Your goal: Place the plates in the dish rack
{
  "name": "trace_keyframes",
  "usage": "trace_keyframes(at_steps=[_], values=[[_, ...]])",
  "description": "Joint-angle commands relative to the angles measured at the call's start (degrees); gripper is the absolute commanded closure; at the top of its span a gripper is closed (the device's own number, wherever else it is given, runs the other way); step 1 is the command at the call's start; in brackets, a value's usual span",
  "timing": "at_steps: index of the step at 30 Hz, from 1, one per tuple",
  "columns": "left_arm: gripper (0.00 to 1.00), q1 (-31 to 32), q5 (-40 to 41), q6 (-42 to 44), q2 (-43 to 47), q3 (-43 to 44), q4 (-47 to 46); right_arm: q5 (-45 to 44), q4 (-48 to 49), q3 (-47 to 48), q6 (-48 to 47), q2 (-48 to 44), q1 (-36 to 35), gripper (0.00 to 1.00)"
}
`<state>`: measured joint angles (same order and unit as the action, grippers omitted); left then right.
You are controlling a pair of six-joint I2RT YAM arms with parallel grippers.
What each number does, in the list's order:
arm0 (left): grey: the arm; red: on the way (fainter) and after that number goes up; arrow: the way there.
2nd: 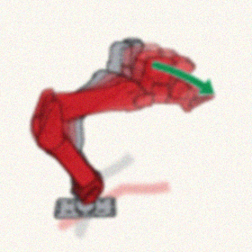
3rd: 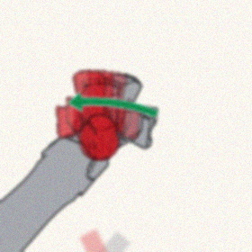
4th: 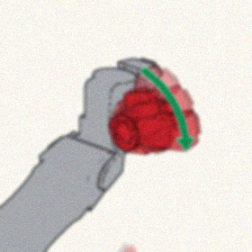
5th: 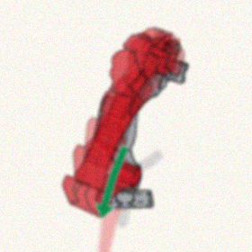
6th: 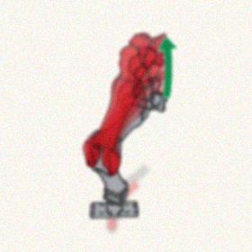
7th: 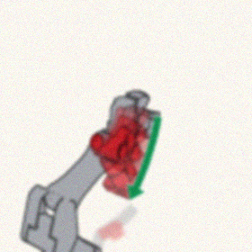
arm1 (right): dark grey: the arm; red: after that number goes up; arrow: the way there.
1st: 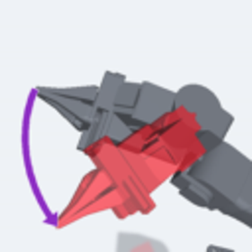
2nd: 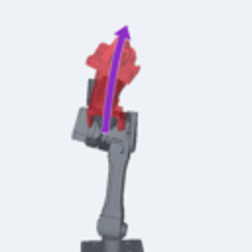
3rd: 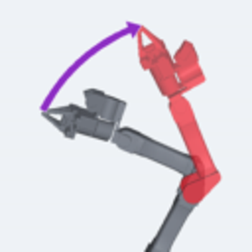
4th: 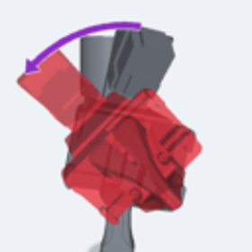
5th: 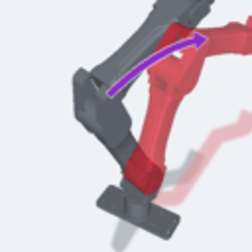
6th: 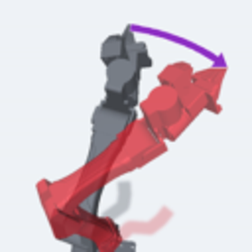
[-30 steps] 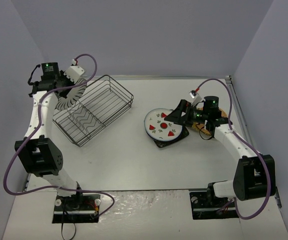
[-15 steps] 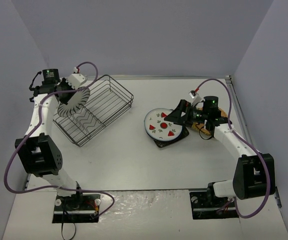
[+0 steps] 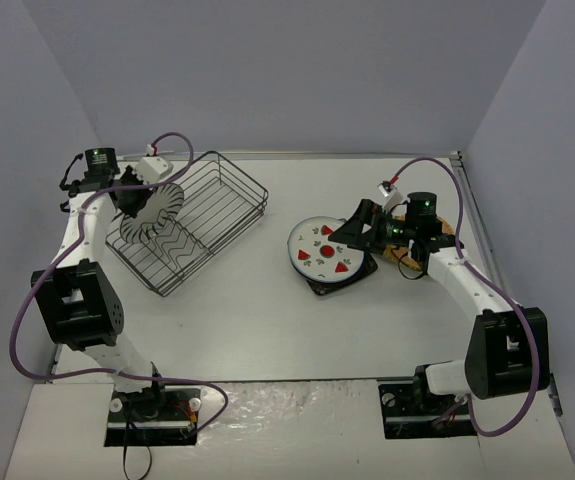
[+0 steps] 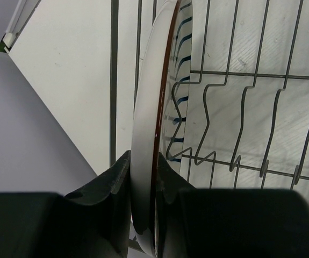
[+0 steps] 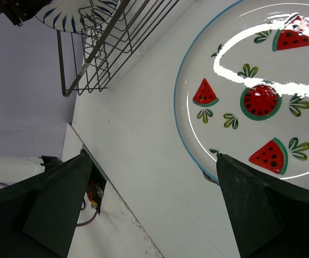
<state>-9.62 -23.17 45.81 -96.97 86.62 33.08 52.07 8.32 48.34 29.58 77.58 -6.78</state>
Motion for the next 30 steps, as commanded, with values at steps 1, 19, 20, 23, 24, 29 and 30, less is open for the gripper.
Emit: trace_keyframes(at_steps=[1, 19, 20, 23, 24, 29, 30], values=[[0.83, -0.66, -5.13, -0.9, 2.15, 2.34, -5.68, 1.63, 1.71, 1.75, -0.93, -1.19, 0.45, 0.0], [0.35, -2.77, 0.14, -8.66, 4.49, -2.06, -15.95, -5.83, -2.21, 1.85, -2.84, -3.1, 0.81, 0.0], [0.32, -2.78, 0.66, -9.85, 4.74, -2.21, -16.59, -7.06, -2.77, 1.75, -3.05, -3.23, 0.81, 0.0], [0.2, -2.78, 1.99, -12.41, 5.47, -2.42, -17.96, -11.82, -4.44, 1.24, -3.21, -3.75, 0.81, 0.0], [0.14, -2.71, 3.31, -13.74, 5.61, -2.29, -18.09, -13.87, -5.18, 1.17, -2.81, -3.88, 0.81, 0.0], [0.05, -2.6, 8.14, -20.8, 8.67, -2.64, -18.97, -20.96, -6.21, -0.58, 0.33, -4.19, 0.52, 0.01], [0.04, -2.6, 9.73, -22.51, 9.44, -2.75, -19.08, -21.9, -6.21, -0.97, 0.89, -3.98, 0.47, 0.01]])
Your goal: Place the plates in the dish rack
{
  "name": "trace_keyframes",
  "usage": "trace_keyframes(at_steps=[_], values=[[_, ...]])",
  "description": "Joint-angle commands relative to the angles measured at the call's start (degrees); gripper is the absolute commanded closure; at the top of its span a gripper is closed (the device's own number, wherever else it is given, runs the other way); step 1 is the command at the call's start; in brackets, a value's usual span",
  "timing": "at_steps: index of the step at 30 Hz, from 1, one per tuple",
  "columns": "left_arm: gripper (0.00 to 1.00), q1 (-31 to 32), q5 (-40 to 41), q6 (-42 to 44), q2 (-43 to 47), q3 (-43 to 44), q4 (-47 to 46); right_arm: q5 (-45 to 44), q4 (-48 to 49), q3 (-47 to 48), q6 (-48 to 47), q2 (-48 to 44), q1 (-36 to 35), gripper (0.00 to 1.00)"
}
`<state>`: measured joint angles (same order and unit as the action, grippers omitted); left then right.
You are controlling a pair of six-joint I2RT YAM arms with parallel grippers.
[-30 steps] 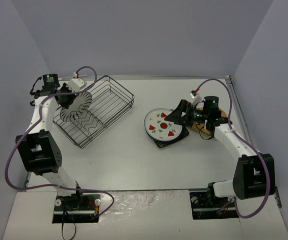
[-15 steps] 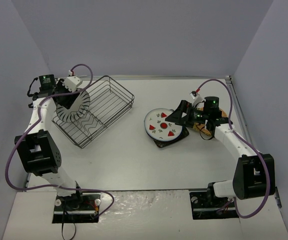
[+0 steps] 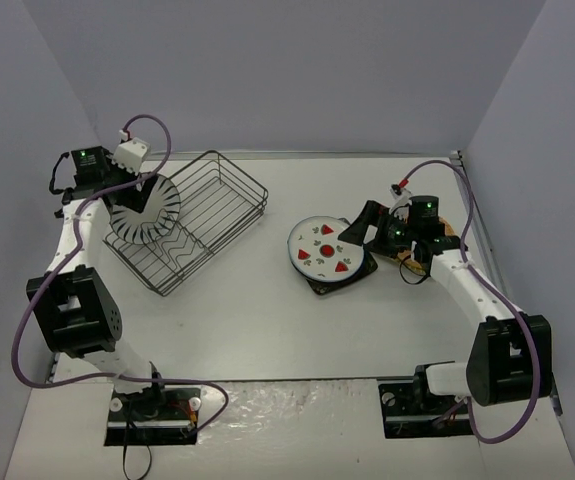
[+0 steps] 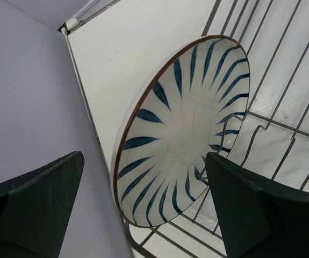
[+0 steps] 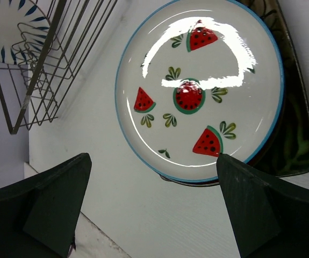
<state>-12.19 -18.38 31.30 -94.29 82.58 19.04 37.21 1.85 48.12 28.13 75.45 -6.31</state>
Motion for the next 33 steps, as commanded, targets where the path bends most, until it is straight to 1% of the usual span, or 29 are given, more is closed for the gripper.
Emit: trace_keyframes(at_steps=[1, 5, 6, 8, 10, 13, 14, 16, 19, 21, 27, 33], values=[[0.03, 0.04, 6.3, -10.6, 7.81, 1.34, -4.79, -8.19, 0.25, -0.97, 2.8, -1.73, -0.23, 0.03], [0.03, 0.32, 11.61, -17.41, 10.88, 2.59, -1.99, -11.28, 0.25, -1.45, 3.78, -1.01, -1.08, 0.08], [0.03, 0.32, 13.61, -20.82, 12.3, 3.17, -0.49, -12.86, 0.25, -1.62, 4.44, -0.59, -1.33, 0.13], [0.03, 0.49, 16.6, -25.98, 14.38, 4.01, 1.77, -14.99, 0.25, -1.82, 5.46, -0.02, -1.68, 0.2], [0.03, 0.5, 18.65, -31.54, 16.53, 5.23, 5.28, -16.96, 0.25, -1.89, 6.2, 0.72, -2.22, 0.3], [0.03, 0.73, 19.08, -38.56, 19.5, 6.34, 10.73, -20.14, 0.19, -1.74, 6.86, 2.24, -3.19, 0.45], [0.03, 0.86, 18.58, -40.38, 20.4, 6.26, 11.97, -21.01, 0.17, -1.72, 7.3, 2.77, -3.53, 0.48], [0.03, 1.47, 14.12, -43.23, 22.37, 5.83, 14.01, -22.06, 0.04, -1.65, 8.0, 4.1, -4.02, 0.5], [0.03, 3.6, 10.95, -45.88, 25.12, 3.75, 15.0, -24.2, -0.18, -1.94, 9.32, 5.58, -4.79, 0.52], [0.03, 6.41, 9.6, -47.61, 26.78, 2.02, 15.86, -25.49, -0.19, -2.29, 10.06, 6.39, -5.04, 0.54], [0.03, 14.09, 10.37, -49.86, 30.7, -3.0, 16.83, -27.68, -0.19, -3.05, 10.82, 8.07, -5.73, 0.6], [0.03, 16.7, 9.88, -51.66, 31.83, -5.68, 17.03, -28.59, 0.0, -2.83, 10.48, 9.6, -5.85, 0.69]])
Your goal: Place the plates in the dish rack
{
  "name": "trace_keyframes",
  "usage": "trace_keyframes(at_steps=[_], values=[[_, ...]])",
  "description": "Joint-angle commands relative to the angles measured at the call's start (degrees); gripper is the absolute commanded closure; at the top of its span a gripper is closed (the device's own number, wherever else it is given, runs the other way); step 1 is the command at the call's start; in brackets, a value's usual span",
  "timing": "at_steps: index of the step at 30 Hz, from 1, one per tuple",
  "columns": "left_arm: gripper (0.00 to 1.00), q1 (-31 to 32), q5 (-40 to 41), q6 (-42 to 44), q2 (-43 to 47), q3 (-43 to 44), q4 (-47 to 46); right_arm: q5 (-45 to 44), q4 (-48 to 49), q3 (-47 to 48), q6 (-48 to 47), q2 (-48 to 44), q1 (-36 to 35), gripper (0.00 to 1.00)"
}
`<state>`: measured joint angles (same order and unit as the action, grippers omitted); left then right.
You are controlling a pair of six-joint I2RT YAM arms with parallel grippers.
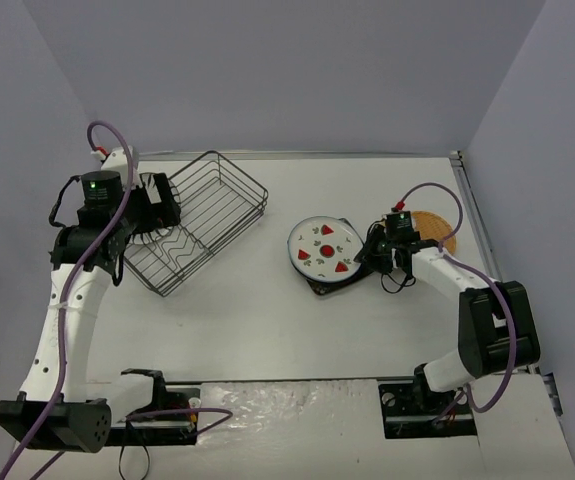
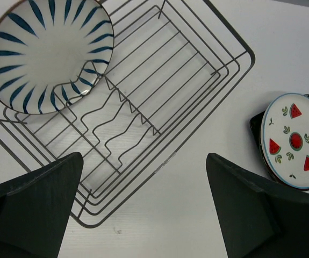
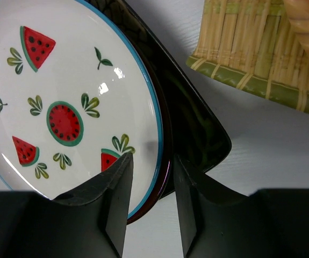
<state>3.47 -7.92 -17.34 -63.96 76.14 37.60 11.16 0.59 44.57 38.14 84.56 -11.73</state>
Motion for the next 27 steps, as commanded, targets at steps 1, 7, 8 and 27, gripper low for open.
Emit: trace_keyframes(at_steps=[1, 7, 8, 27], values=[[0.03, 1.35, -0.67, -3.24, 1.41, 0.5, -1.49, -2.41, 1.39, 0.9, 0.38, 0.71, -0.48, 0.7], [0.03, 2.97, -0.95, -4.51, 0.45, -0.36, -2.15, -3.04, 1.33, 1.79, -0.24, 1.44, -0.92, 0.78], [0.03, 3.16, -0.96, -4.61, 0.41, -0.38, -2.18, -3.07, 1.35, 1.84, -0.26, 1.48, -0.93, 0.78], [0.03, 4.44, -1.81, -4.99, -1.61, -1.26, -2.61, -9.31, -4.31, 4.3, -2.87, -0.19, -1.28, 0.93]])
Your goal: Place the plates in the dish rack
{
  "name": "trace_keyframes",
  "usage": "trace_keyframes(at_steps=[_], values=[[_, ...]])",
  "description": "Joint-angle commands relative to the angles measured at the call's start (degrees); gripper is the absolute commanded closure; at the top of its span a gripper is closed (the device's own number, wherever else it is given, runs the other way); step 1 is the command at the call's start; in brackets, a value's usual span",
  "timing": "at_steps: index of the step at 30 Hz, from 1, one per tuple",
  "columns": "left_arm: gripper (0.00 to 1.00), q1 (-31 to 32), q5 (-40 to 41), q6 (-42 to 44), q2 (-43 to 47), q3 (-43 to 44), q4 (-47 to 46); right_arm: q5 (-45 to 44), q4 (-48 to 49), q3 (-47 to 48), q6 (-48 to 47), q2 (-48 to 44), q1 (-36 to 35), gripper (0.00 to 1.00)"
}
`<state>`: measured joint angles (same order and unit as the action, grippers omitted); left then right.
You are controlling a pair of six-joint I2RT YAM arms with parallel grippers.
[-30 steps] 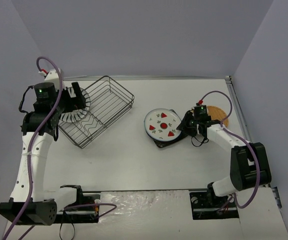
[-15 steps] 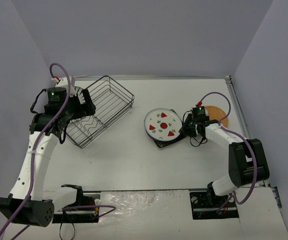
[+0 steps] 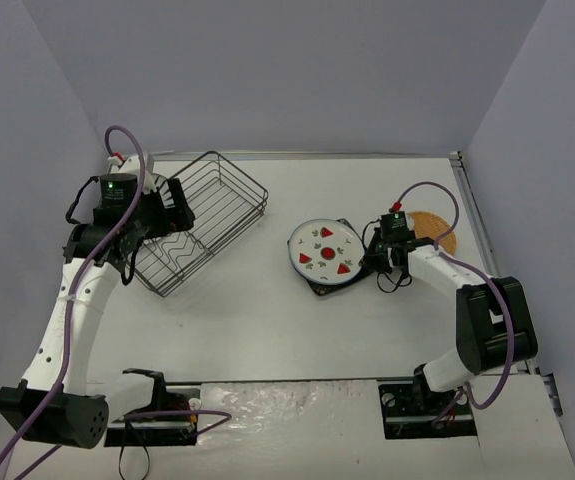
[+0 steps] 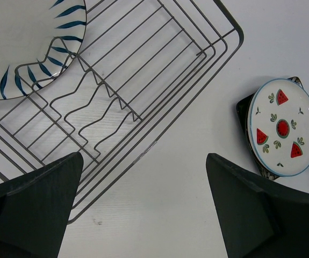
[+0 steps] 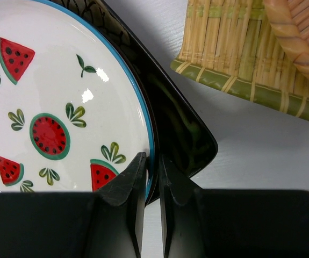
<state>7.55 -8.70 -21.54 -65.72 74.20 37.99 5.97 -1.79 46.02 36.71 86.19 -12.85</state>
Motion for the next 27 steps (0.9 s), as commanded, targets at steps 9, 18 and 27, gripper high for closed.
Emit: trace_keyframes(at_steps=[9, 18, 27], values=[[0.03, 0.41, -1.55, -0.43, -0.14, 0.42, -3.13, -5.79, -5.23, 6.12, -3.08, -2.89, -0.42, 1.0], [0.03, 0.45, -2.04, -0.26, -0.2, 0.86, -3.19, -8.25, -6.82, 5.38, -3.04, -6.43, 1.41, 1.0], [0.03, 0.55, -2.73, -0.06, -0.37, 0.51, -3.29, -2.86, -6.82, 1.25, -4.2, -10.18, 10.17, 1.0]])
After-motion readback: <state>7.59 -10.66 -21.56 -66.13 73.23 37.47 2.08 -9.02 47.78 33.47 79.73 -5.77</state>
